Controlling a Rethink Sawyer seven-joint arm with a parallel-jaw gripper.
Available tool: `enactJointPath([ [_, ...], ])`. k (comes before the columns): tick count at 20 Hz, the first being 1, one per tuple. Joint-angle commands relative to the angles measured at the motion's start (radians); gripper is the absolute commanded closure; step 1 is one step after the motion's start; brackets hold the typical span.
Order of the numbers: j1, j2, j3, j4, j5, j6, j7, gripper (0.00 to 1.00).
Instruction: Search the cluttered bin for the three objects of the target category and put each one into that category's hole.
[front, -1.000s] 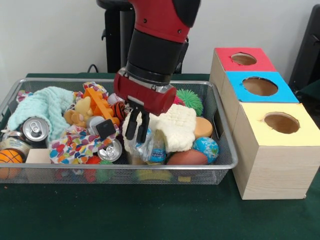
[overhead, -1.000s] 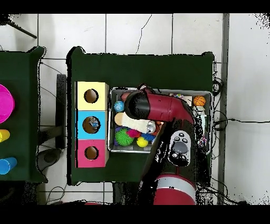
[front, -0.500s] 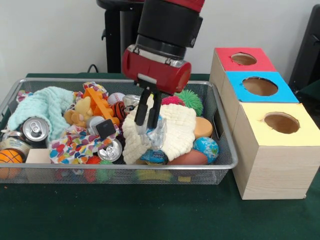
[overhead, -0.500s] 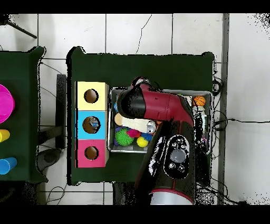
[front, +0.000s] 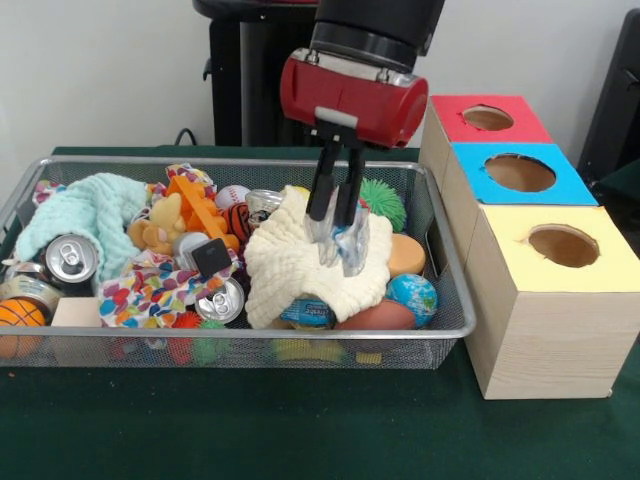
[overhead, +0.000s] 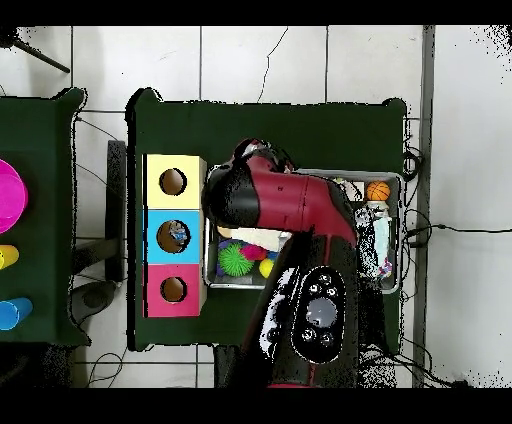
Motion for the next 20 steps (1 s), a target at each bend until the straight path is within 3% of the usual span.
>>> enactJointPath([
  [1,0.021,-0.036,0.031,0.186,0.022,0.112,0.117,1.00],
  [9,0.102,-0.066,-0.010,0.246,0.063,0.085,0.204,1.00],
  [20,0.204,-0.115,-0.085,0.281,0.128,0.125,0.237,1.00],
])
